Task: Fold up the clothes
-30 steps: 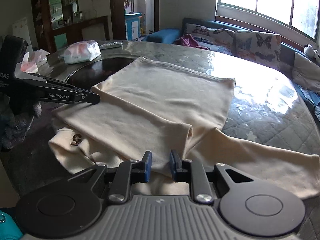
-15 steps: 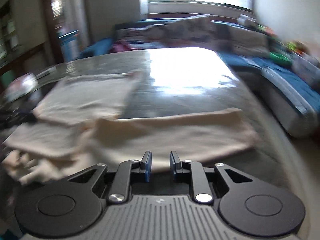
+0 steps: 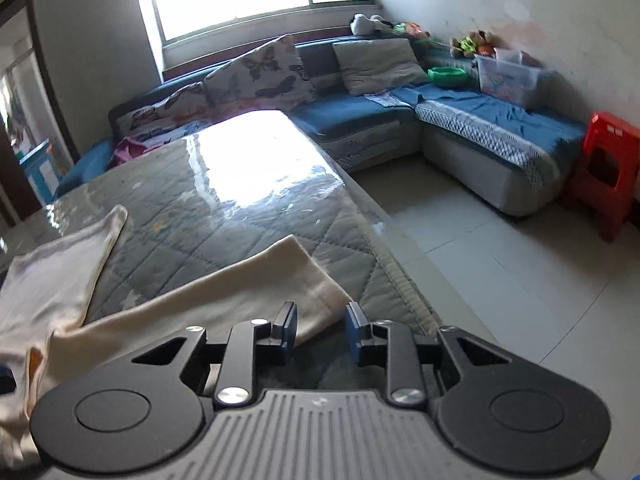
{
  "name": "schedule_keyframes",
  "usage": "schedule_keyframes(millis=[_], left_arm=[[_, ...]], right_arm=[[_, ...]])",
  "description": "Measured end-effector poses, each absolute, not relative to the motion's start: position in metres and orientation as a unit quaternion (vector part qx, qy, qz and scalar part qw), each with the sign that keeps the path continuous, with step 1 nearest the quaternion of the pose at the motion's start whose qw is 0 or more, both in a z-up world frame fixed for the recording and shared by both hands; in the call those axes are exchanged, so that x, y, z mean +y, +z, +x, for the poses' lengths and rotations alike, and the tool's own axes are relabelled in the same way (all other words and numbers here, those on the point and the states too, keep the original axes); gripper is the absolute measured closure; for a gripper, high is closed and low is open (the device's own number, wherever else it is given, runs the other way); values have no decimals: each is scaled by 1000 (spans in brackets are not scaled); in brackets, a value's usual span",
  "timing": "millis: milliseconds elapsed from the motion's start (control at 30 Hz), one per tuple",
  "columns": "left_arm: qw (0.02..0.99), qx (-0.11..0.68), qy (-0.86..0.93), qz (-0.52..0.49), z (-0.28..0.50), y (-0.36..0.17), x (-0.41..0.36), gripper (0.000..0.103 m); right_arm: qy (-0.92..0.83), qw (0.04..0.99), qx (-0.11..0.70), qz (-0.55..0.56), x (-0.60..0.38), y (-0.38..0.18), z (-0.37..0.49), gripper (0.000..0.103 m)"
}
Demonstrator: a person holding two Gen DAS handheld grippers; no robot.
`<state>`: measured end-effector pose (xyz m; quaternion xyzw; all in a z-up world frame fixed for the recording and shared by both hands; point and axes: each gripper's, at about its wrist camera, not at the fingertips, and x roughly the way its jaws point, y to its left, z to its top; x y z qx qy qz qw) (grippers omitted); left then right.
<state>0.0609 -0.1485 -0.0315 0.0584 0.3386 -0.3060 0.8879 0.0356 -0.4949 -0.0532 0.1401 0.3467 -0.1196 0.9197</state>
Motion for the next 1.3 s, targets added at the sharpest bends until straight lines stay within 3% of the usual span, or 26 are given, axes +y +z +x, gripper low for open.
schedule_keyframes(millis=[133,167,233,300,533,733,867,1100,1133,1200,1300], left_arm=[[887,342,-305,62,62,-33,-151,92],[887,342,-304,63,62,-33,-152,91],[887,343,-304,63,62,-33,-152,91],[887,344,-303,63,62,-33,-153,91],[886,344,-304,64,62,-36,-156,86],[888,336,-307,64,60,-31,-157,86],[891,332,-305,62,62,-28,-158,86],[890,331,-307,63,64,-29,-160,86],[890,332,-308,63,64,-29,-160,86],[889,332,-308,63,65,-30,-161,86],[888,333,-309,64,66,-32,-163,86]], right_arm=[[-120,921,342,145,-495,-56,39,76],[-120,921,341,144,-495,-56,39,79],[-120,922,338,146,-496,-56,38,95],[-119,925,328,153,-497,-53,36,99],[-104,938,293,152,-498,-27,22,101],[-116,930,320,140,-499,-39,32,90],[-123,924,329,149,-501,-50,42,71],[-127,923,327,156,-500,-60,47,70],[-125,924,327,155,-500,-60,47,72],[-123,925,325,155,-500,-61,47,92],[-119,927,314,170,-504,-61,43,98]])
